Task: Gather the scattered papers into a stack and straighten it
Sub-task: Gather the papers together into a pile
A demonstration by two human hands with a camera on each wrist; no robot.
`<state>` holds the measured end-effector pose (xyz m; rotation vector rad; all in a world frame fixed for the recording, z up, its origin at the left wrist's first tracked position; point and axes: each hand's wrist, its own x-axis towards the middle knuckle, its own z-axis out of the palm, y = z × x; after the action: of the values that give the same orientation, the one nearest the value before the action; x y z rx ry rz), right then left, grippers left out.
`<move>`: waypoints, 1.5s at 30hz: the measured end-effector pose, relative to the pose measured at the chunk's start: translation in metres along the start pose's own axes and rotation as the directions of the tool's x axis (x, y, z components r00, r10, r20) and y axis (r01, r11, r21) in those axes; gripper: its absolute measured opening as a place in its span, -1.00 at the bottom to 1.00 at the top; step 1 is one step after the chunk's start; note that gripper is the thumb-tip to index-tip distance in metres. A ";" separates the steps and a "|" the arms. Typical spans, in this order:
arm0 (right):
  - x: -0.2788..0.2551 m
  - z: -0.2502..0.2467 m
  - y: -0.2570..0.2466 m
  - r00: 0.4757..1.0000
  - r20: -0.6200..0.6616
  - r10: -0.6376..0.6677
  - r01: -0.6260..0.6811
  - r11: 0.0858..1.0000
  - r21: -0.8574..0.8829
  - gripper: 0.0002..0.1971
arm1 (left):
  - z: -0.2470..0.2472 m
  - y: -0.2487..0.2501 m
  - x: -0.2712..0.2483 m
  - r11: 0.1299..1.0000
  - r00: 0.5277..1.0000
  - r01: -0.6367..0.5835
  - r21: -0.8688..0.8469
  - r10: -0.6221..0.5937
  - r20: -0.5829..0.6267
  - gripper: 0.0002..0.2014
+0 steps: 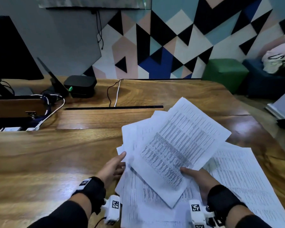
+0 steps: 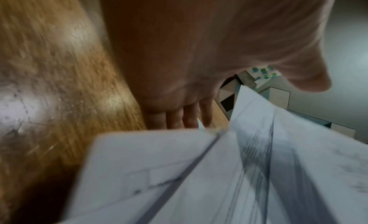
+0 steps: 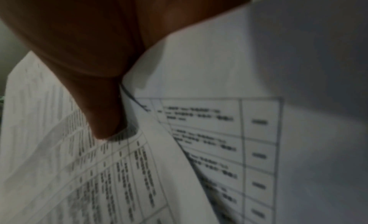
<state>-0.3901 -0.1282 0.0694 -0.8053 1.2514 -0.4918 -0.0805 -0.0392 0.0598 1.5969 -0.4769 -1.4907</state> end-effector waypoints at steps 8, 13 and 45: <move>-0.004 0.010 -0.011 0.992 0.128 -0.003 0.006 1.000 -0.023 -0.50 | 0.015 0.016 -0.013 0.975 0.975 0.088 -0.203 -0.042 0.218 -0.50; 0.001 0.013 -0.024 0.995 0.019 -0.099 0.101 0.978 -0.181 -0.74 | 0.006 0.017 -0.012 0.959 0.952 0.087 -0.268 -0.001 0.305 -0.28; 0.029 0.019 0.009 0.860 -0.508 -0.044 -0.432 0.463 -0.774 -0.11 | -0.056 -0.025 0.007 0.999 0.833 -0.021 0.050 0.046 -0.552 -0.72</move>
<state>-0.3647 -0.1382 0.0456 -1.4299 2.0924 0.2666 -0.0337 -0.0122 0.0304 1.9435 -0.1987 -0.9228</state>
